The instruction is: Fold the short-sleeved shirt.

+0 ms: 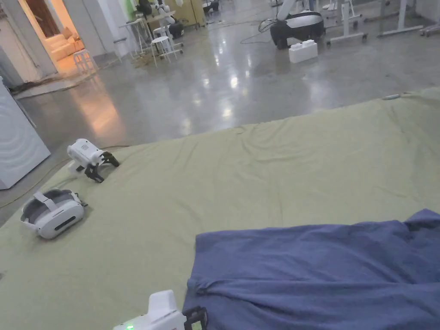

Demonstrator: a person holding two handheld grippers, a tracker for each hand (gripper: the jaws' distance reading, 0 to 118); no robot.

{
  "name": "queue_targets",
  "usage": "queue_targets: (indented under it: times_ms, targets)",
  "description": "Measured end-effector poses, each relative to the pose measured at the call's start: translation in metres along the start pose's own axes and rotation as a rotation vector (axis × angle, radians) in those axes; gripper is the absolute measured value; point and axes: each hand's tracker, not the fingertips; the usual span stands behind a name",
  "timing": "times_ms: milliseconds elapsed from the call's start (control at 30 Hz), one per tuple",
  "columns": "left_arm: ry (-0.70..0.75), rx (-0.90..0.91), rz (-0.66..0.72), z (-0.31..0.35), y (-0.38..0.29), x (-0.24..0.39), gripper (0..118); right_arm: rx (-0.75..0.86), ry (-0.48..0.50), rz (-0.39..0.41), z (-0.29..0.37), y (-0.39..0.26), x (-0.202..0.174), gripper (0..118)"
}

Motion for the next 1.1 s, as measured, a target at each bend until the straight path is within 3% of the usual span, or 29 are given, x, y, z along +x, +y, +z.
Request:
queue_targets:
  times_ms: [67,100,167,267,300,333,400,433,500,567,600,667,700,767,800,967,1100]
  targets:
    - [0.009,0.000,0.003,-0.004,0.001,0.002,53,-0.020,-0.011,-0.011,-0.007,-0.003,0.004,0]
    - [0.023,0.019,-0.016,0.003,-0.003,0.006,40,-0.029,-0.017,-0.011,-0.011,-0.004,0.005,0]
    - [0.070,0.005,-0.108,0.003,-0.001,0.013,36,-0.057,-0.028,-0.017,-0.022,-0.005,0.007,0]
    - [0.062,-0.014,-0.145,-0.001,-0.003,0.029,8,-0.095,-0.035,-0.056,-0.056,-0.006,0.009,0]
    - [0.103,-0.038,-0.179,-0.005,-0.003,0.035,6,-0.118,-0.023,-0.079,-0.073,-0.018,0.016,4]
    - [0.120,-0.053,-0.200,-0.007,-0.003,0.040,5,-0.173,-0.014,-0.096,-0.094,-0.021,0.019,19]
    - [0.119,-0.065,-0.179,-0.010,-0.001,0.041,5,-0.258,-0.008,-0.134,-0.146,-0.032,0.026,82]
    - [0.121,-0.058,-0.172,-0.011,0.001,0.038,5,-0.278,-0.014,-0.172,-0.171,-0.029,0.027,86]
    - [0.104,-0.067,-0.139,-0.009,0.003,0.033,5,-0.331,-0.049,-0.252,-0.210,-0.039,0.035,83]
    - [0.091,-0.068,-0.125,-0.008,0.003,0.030,5,-0.377,-0.048,-0.278,-0.239,-0.051,0.042,68]
    - [0.086,-0.067,-0.123,-0.009,0.003,0.028,5,-0.417,-0.051,-0.254,-0.249,-0.057,0.042,52]
    - [0.081,-0.062,-0.119,-0.008,0.002,0.027,5,-0.432,-0.073,-0.184,-0.253,-0.065,0.034,36]
    - [0.081,-0.060,-0.119,-0.007,0.002,0.027,4,-0.379,-0.056,-0.143,-0.241,-0.058,0.029,14]
    - [0.071,-0.057,-0.119,-0.002,0.005,0.023,1,-0.378,-0.046,-0.135,-0.238,-0.051,0.023,12]
    - [0.044,-0.036,-0.102,0.007,0.006,0.019,1,-0.377,-0.061,-0.084,-0.235,-0.046,0.021,12]
    - [-0.068,0.105,0.057,0.088,0.008,0.001,0,-0.319,-0.068,-0.094,-0.195,-0.020,0.018,12]
    - [-0.057,0.104,0.025,0.147,-0.022,0.000,0,-0.300,-0.077,-0.059,-0.148,-0.016,0.017,12]
